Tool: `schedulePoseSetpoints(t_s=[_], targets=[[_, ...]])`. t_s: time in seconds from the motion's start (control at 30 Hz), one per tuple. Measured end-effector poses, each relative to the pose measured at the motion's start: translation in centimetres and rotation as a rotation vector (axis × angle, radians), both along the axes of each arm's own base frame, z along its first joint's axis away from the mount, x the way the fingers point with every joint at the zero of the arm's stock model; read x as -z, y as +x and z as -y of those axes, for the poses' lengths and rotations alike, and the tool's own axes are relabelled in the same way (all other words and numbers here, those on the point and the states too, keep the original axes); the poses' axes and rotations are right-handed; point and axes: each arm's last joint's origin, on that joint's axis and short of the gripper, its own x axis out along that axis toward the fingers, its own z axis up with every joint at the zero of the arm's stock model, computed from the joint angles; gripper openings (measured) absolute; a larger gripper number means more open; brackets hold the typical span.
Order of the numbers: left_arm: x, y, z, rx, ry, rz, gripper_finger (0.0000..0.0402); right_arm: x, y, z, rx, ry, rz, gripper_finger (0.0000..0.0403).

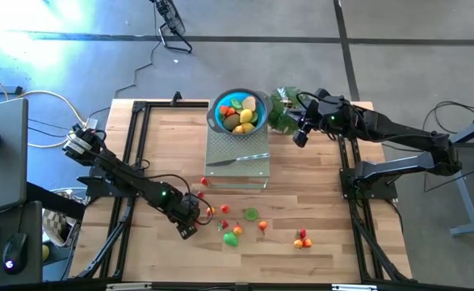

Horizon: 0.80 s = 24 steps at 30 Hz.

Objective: Pick & Place Fruit
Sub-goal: Put the red strawberry in the blue bowl on the shelf

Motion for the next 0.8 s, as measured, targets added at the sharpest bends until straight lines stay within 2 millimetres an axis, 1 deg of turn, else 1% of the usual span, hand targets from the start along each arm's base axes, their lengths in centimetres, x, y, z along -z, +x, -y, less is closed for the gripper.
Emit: schedulePoseSetpoints(t_s=[0.17, 0.37, 0.67, 0.8], targets=[[-0.04, 0.09, 0.05, 0.0, -0.005, 0.01, 0.0108, 0.01, 0.0, 0.0, 0.0, 0.0, 0.0, 0.0052], [-0.04, 0.1, 0.06, 0.0, -0.006, 0.011, 0.0063, 0.0, 0.0, 0.0, 0.0, 0.0, 0.0, 0.0052], [-0.05, 0.11, 0.06, 0.001, -0.007, 0.012, 0.0009, 0.0, 0.0, 0.0, -0.001, -0.002, -0.002, 0.0052], [-0.04, 0.1, 0.06, 0.001, -0.007, 0.012, 0.0006, 0.0, 0.0, 0.0, -0.003, -0.005, -0.004, 0.0052]])
